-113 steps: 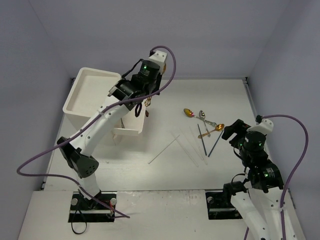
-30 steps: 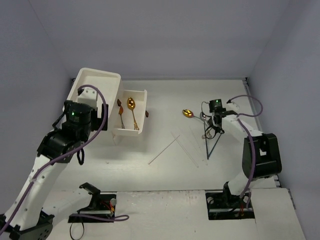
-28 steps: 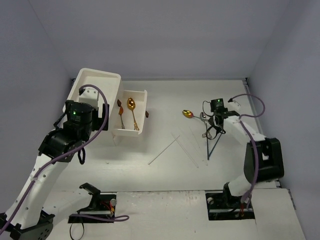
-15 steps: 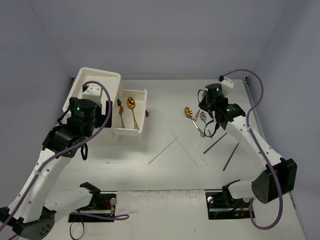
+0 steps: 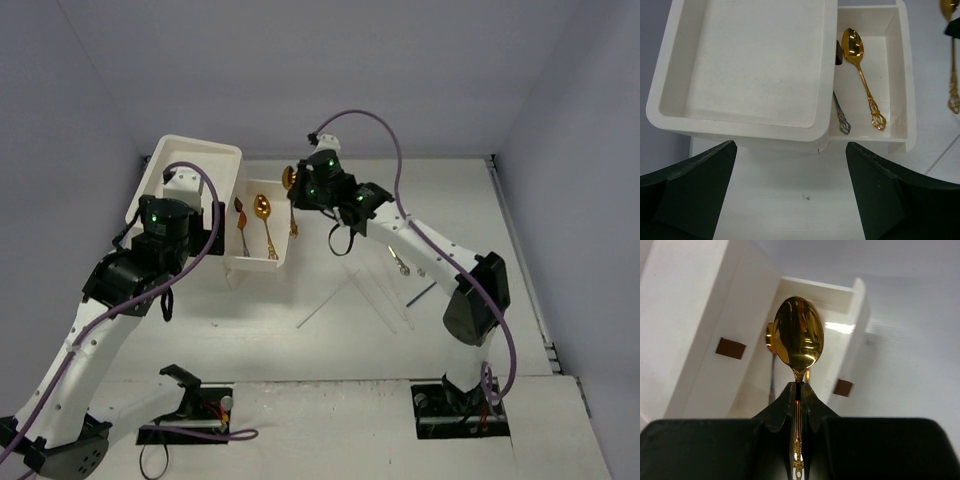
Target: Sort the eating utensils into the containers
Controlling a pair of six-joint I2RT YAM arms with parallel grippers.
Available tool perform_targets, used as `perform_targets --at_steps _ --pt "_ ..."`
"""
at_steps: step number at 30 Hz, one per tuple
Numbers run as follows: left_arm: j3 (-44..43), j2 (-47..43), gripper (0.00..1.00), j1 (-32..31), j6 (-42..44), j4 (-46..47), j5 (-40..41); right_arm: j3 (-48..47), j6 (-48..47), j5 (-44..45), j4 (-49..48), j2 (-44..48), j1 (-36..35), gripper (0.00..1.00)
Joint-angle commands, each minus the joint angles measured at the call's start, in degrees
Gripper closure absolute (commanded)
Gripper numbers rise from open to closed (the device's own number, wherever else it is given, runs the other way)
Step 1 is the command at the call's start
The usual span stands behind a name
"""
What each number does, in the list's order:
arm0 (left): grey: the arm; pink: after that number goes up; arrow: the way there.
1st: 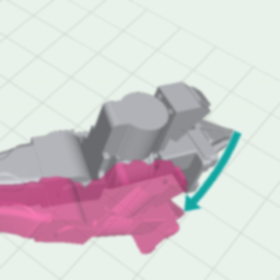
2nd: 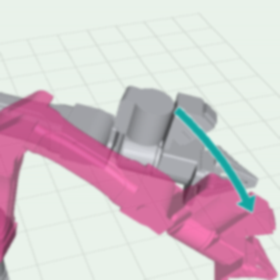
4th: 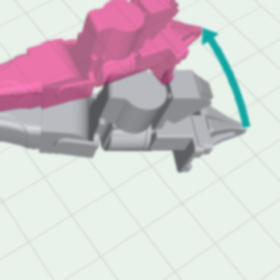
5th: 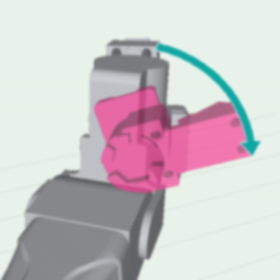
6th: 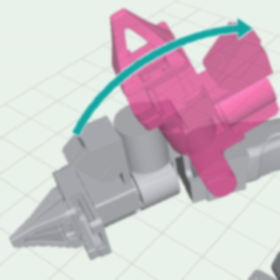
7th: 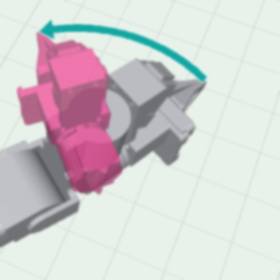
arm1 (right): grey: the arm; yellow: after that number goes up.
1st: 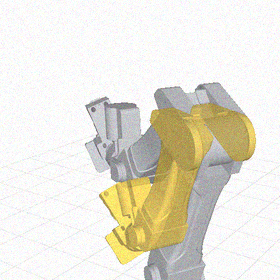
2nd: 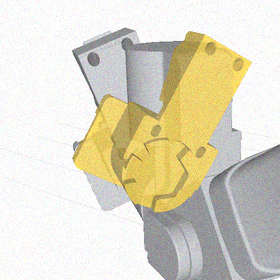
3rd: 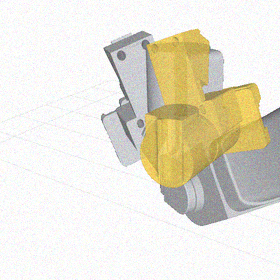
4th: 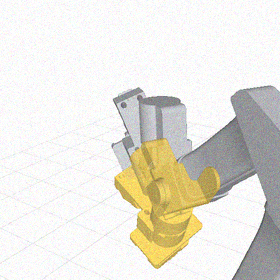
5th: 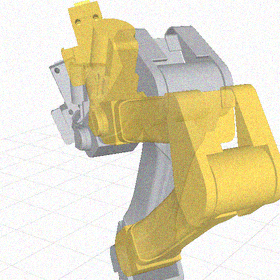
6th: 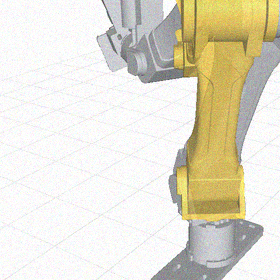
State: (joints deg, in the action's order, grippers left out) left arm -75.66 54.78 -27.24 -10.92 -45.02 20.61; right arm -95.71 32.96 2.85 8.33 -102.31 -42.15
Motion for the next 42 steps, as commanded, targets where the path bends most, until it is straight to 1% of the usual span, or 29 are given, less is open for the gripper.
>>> perform_targets --at_steps 1,2,4,5,6,8,9,10,12,13,15,20,22,25,27,31,36,42 --pt "-2.1 -0.6 0.11 0.3 -1.7 1.2 -0.8 -8.0 1.4 -1.8 -5.0 -6.9 -2.5 0.98" --pt "-2.1 -0.6 0.11 0.3 -1.7 0.9 -1.0 -9.8 1.6 -2.2 -5.2 -7.9 -3.3 0.92" --pt "-1.9 -0.6 0.11 0.3 -1.8 0.6 -1.3 -11.2 0.7 -1.9 -5.0 -10.4 -3.8 0.83" --pt "-1.8 -0.6 0.11 0.3 -1.9 0.5 -1.4 -11.7 0.1 -1.6 -5.0 -10.9 -4.0 0.73" --pt "-1.9 -0.6 0.11 0.3 -1.9 0.5 -1.4 -11.6 -0.3 -1.2 -5.1 -11.0 -3.9 0.69" --pt "-1.8 -0.6 0.11 0.3 -1.9 0.4 -1.6 -10.5 -3.0 0.8 -5.0 -9.8 -3.5 0.57" --pt "-1.9 -0.5 0.11 0.3 -1.9 0.4 -1.7 -9.6 -3.2 1.6 -4.9 -8.7 -3.2 0.56" --pt "-2.1 -0.5 0.11 0.3 -1.9 0.4 -1.9 -7.7 -5.0 3.1 -5.0 -6.7 -2.6 0.5" --pt "-2.3 -0.2 0.11 0.3 -1.9 0.4 -2.0 -4.2 -8.6 5.3 -5.0 -3.6 -1.2 0.46" --pt "-2.5 -0.1 0.11 0.3 -1.9 0.4 -2.2 -0.7 -10.0 6.7 -4.9 -1.2 0.3 0.45" --pt "-2.7 0.2 0.11 0.3 -1.8 0.4 -2.6 6.8 -11.7 8.2 -4.7 3.7 4.2 0.44" --pt "-3.1 0.9 0.11 0.3 -1.2 0.4 -3.4 24.8 -13.9 6.7 -4.2 14.5 16.8 0.44" --pt "-3.1 1.2 0.11 0.4 -1.1 0.5 -3.8 30.1 -15.5 5.6 -3.8 17.4 21.9 0.44" --pt "-3.2 1.7 0.11 0.5 -1.1 0.5 -4.5 34.4 -17.5 2.9 -3.6 18.4 27.6 0.45" --pt "-3.3 2.0 0.11 0.5 -1.1 0.5 -4.7 35.4 -19.2 0.5 -3.5 17.0 30.3 0.46" --pt "-3.3 2.3 0.11 0.5 -1.1 0.5 -5.4 34.7 -21.8 -2.3 -2.4 12.0 32.9 0.47" --pt "-2.7 1.6 0.11 0.5 -1.0 0.4 -5.7 32.9 -23.4 -2.3 -1.7 6.1 33.6 0.53" --pt "-2.0 0.2 0.11 0.5 -1.0 -0.4 -5.4 30.9 -25.7 -5.5 -1.7 -1.2 34.9 0.59"
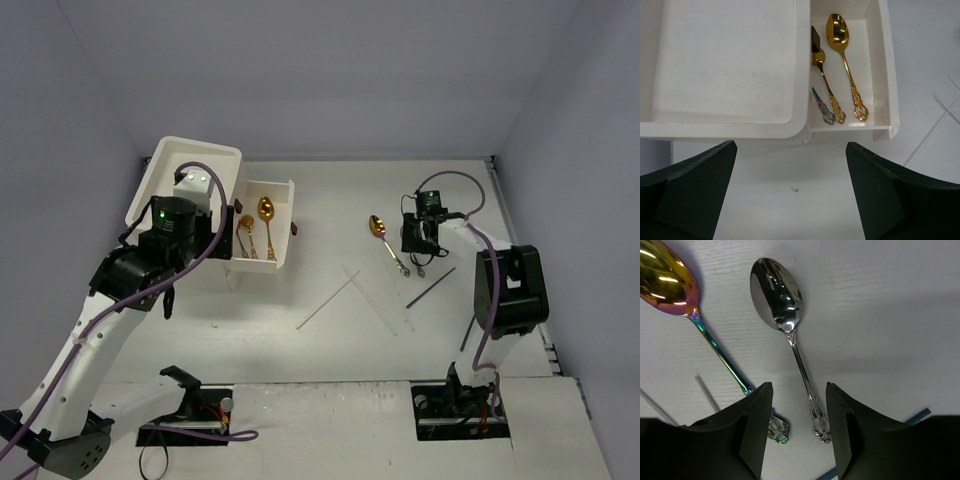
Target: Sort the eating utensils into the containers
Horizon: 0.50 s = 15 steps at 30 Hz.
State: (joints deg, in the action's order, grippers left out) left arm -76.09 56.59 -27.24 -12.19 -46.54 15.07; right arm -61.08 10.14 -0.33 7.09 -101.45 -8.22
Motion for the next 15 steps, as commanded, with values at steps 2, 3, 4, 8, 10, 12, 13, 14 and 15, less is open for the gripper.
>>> perform_targets --at_steps 2,3,4,8,10,12,13,14,15 --pt "-1.4 -1.8 0.11 0.5 0.4 0.9 0.3 -4.4 -3.8 -2.5 -0.4 -3.2 1.0 0.62" --pt "-1.3 -2.0 0.11 0.5 0.5 0.8 0.4 -4.4 -4.1 -2.5 -0.4 -3.9 1.0 0.63" --pt "-1.1 -2.0 0.11 0.5 0.5 0.7 0.4 -4.7 -4.2 -2.3 -0.4 -4.6 1.0 0.65" --pt "-0.8 -2.3 0.11 0.5 0.7 0.3 0.9 -5.5 -4.8 -1.3 -0.4 -7.4 1.0 0.79" --pt "-1.0 -2.3 0.11 0.5 1.0 0.2 1.0 -5.8 -5.1 -0.5 -0.4 -8.5 1.0 0.89" --pt "-1.0 -2.4 0.11 0.5 1.2 0.3 1.2 -6.4 -5.5 0.0 -0.4 -8.9 1.0 0.98" --pt "-1.0 -2.4 0.11 0.5 1.2 0.3 1.3 -7.0 -5.9 0.8 -0.4 -8.8 1.0 1.0" --pt "-1.1 -2.3 0.11 0.5 1.3 0.2 1.2 -7.8 -6.3 2.1 -0.4 -8.6 1.0 1.0" --pt "-1.2 -2.3 0.11 0.5 1.3 0.2 1.1 -8.5 -6.7 3.2 -0.1 -8.2 1.0 1.0"
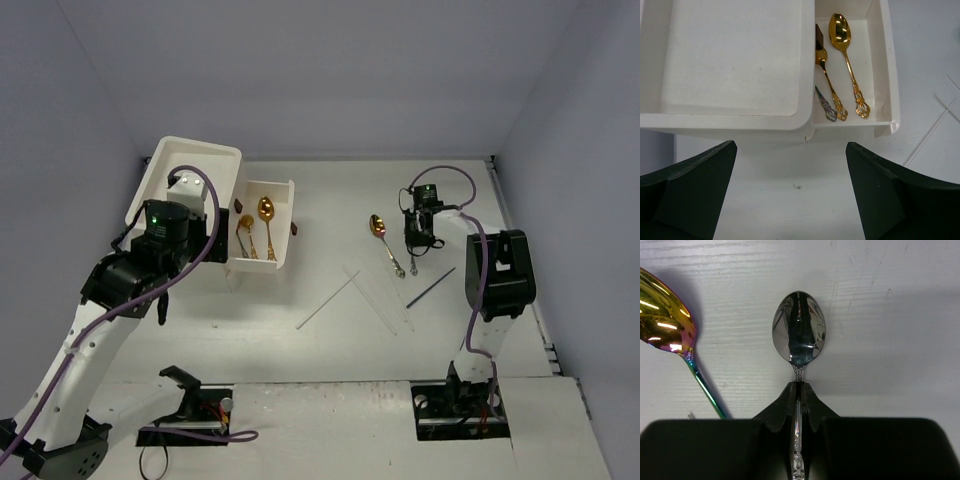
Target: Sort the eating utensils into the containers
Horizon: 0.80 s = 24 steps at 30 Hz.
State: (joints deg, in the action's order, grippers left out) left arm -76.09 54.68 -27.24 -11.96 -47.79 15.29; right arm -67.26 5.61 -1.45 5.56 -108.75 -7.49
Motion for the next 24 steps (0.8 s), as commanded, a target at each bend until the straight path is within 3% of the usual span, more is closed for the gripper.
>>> perform_targets --at_steps 1,7,12,18,24 --pt "-1.2 -0.3 0.11 0.5 1.1 1.5 0.8 -3.4 -2.5 5.2 1.8 -0.3 0.2 1.0" --pt "-1.8 0.5 0.11 0.5 1.1 1.6 1.0 -12.5 -1.6 6.3 5.6 7.9 -2.9 1.0" --pt "-2.0 1.2 0.11 0.5 0.6 1.6 1.2 -20.1 7.1 2.0 5.6 11.5 -13.1 1.0" --pt "-2.5 1.8 0.11 0.5 -0.1 1.6 1.2 -26.4 21.8 0.0 -2.6 8.7 -26.8 1.0" --pt "-2.7 1.2 0.11 0.6 -0.2 1.4 0.9 -34.0 32.3 0.3 -7.9 -1.1 -33.7 1.0"
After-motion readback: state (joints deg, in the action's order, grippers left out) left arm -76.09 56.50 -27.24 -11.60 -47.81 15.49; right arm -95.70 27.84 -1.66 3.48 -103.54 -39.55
